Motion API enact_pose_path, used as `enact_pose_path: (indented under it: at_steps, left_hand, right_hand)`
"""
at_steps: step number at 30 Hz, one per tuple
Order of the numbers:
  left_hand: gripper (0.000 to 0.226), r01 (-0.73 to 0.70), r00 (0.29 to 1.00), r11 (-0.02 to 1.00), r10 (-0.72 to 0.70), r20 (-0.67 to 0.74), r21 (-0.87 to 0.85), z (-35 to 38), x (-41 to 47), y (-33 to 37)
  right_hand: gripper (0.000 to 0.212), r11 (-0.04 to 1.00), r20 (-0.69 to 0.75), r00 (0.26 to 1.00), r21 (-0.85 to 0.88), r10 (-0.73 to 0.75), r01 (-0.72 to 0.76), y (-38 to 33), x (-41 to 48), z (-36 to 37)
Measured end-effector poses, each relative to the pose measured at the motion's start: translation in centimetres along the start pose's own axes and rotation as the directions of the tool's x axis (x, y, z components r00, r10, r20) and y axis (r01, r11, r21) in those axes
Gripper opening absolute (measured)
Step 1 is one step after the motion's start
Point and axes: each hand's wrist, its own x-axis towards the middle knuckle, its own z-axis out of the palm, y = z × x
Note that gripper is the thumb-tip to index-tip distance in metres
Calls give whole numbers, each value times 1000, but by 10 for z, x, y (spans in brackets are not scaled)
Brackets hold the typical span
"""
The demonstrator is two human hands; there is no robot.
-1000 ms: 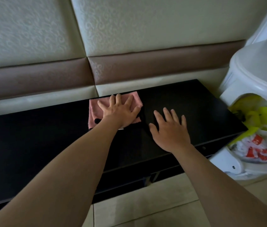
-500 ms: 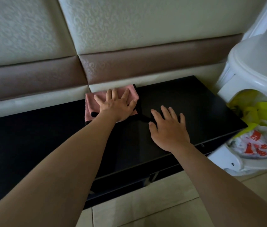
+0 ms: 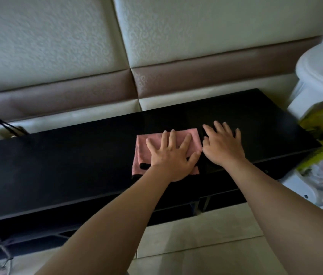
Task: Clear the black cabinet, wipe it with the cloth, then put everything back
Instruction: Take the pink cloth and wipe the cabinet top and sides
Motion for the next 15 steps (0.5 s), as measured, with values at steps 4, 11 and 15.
enact_pose_path:
  at_steps: [4,11,15]
  left_hand:
    - [73,-7,1000,1000,7,18,11,6,-25,14]
    - [73,13,1000,1000,-13,23,11,7,-31,20]
    - [72,14,1000,1000,-13,25,-5,3,-22,19]
  right_hand:
    - [56,1000,-9,1000,-19,8,-8,-1,-1,1]
    - [55,1000,-27,1000,-16,9,-9,-1,-9,0]
    - [55,1000,-21,1000,-9,1,-1,1,-8,1]
